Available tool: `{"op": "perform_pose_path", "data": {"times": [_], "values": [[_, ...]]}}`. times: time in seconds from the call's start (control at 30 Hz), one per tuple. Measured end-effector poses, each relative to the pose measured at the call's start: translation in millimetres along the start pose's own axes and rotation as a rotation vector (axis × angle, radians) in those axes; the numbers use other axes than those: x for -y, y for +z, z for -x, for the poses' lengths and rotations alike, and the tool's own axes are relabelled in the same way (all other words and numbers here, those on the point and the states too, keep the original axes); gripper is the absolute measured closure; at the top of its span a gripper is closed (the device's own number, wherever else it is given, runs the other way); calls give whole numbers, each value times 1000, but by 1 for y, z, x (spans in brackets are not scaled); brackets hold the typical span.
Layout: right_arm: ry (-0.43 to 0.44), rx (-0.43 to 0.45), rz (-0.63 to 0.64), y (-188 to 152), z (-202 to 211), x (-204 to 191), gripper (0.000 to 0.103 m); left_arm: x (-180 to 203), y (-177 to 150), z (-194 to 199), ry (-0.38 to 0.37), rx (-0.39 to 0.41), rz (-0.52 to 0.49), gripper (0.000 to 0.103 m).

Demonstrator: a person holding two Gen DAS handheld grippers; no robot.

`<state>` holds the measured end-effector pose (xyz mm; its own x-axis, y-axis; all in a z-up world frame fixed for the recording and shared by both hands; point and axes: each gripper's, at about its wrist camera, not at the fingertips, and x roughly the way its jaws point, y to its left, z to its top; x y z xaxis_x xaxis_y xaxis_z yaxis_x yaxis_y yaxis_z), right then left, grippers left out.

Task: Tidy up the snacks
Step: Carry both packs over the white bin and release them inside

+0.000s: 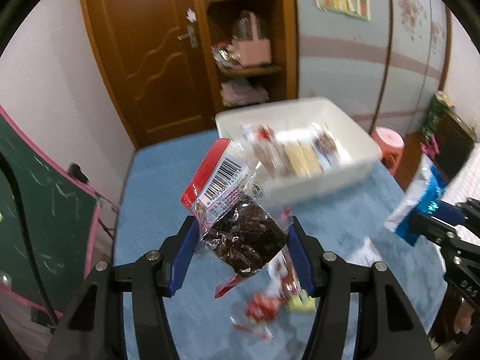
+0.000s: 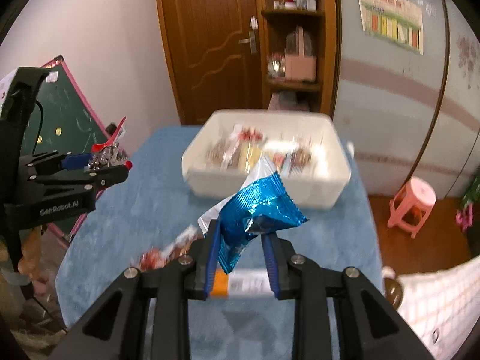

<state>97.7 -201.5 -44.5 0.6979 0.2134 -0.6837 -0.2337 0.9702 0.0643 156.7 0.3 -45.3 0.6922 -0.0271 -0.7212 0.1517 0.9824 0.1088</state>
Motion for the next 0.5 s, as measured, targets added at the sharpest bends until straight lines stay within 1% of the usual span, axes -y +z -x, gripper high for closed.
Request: {"op": "perform_pose_path", "data": {"times": [0.1, 0.23, 0.3, 0.4, 0.5], "values": [[-19, 30, -1, 29, 1, 6, 75, -18, 38, 5, 12, 55, 33, 45], [-15, 81, -31, 63, 1, 17, 75, -22, 72, -2, 67, 100, 16, 45], [-29, 104, -39, 77, -1, 22, 75, -19, 85, -8, 88, 115, -1, 45], [-75, 143, -26, 100, -4, 30, 75, -14, 106, -22, 121, 137, -26, 45], [-85, 163, -41, 120, -9, 43, 75, -13, 124, -39, 116, 134, -13, 45]]}}
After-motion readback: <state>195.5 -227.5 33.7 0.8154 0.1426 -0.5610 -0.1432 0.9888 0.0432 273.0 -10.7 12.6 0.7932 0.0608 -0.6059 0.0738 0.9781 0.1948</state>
